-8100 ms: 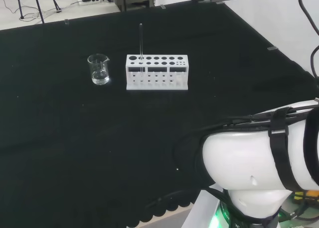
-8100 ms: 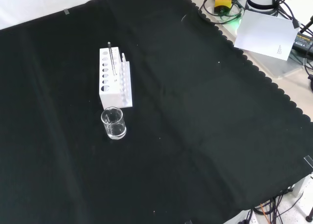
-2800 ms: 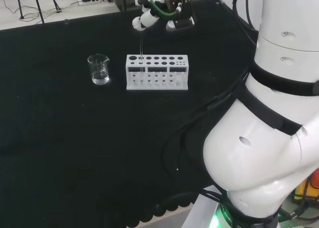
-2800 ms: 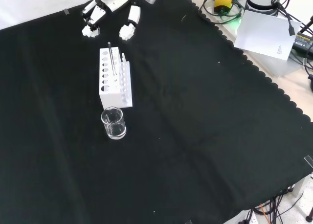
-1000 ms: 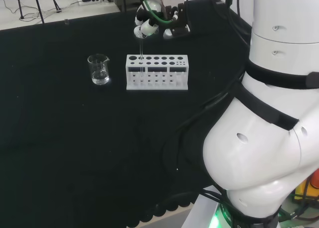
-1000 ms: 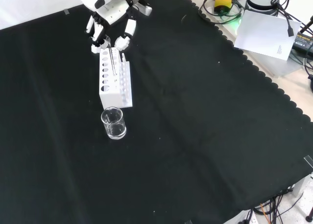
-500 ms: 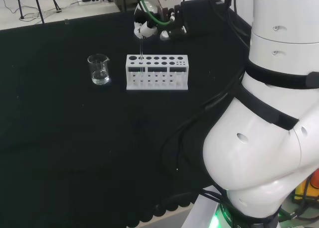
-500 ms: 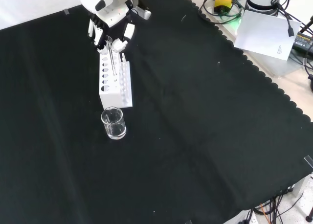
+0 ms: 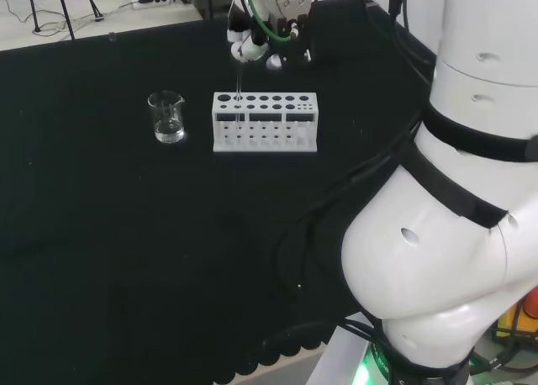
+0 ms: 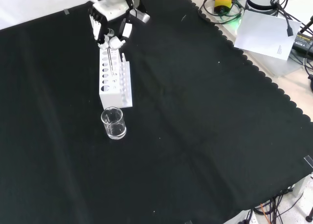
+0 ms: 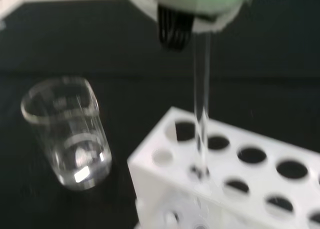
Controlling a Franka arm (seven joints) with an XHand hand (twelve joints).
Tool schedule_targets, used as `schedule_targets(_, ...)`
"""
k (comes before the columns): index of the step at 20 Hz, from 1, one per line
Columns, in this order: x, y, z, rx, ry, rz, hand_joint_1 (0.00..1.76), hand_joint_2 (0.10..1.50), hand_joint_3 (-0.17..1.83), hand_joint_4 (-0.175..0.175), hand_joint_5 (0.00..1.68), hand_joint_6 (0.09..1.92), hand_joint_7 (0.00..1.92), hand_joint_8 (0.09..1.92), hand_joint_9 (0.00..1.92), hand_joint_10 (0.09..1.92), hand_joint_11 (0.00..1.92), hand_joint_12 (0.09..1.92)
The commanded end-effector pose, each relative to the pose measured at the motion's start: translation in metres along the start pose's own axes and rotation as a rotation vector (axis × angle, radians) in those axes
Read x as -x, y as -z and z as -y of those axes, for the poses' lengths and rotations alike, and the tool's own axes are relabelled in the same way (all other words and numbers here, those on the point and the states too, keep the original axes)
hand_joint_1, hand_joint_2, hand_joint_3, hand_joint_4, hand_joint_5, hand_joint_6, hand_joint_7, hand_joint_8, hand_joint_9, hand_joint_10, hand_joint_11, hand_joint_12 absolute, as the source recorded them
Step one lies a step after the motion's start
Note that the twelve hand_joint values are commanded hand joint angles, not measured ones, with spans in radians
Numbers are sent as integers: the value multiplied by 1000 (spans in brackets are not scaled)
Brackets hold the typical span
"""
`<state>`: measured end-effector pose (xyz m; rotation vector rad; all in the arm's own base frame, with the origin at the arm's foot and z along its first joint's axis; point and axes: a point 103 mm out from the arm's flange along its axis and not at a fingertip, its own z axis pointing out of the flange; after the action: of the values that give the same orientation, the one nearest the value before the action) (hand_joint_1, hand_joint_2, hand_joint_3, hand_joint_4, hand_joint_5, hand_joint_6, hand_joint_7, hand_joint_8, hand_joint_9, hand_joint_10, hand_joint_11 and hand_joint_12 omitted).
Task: Take the glass rod from the white test tube rack.
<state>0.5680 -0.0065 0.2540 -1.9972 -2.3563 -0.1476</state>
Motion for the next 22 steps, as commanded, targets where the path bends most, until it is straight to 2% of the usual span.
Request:
schedule_targets(1, -13, 57, 5, 170, -4, -36, 1328, 506, 955, -175, 1236, 646, 1333, 969, 1715, 772, 1605, 731)
schedule_targets(3, -16, 66, 8, 146, -8, -27, 1334, 466, 997, -175, 1282, 590, 1365, 934, 1742, 716, 1631, 726)
schedule_targets(6, -18, 79, 12, 73, -12, -17, 1341, 425, 1038, -175, 1336, 518, 1403, 888, 1783, 645, 1651, 728)
schedule_targets(11, -21, 93, 20, 19, -2, -25, 1345, 398, 1066, -175, 1375, 463, 1426, 864, 1820, 600, 1666, 734)
schedule_targets(13, -22, 100, 24, 28, 6, -26, 1346, 390, 1074, -175, 1386, 446, 1434, 854, 1831, 584, 1670, 734)
schedule_targets(17, -28, 120, 32, 86, 43, -45, 1347, 381, 1082, -175, 1396, 435, 1442, 844, 1839, 574, 1674, 733)
schedule_targets(22, -36, 132, 31, 92, 70, -36, 1348, 377, 1086, -175, 1399, 431, 1446, 837, 1842, 570, 1675, 732)
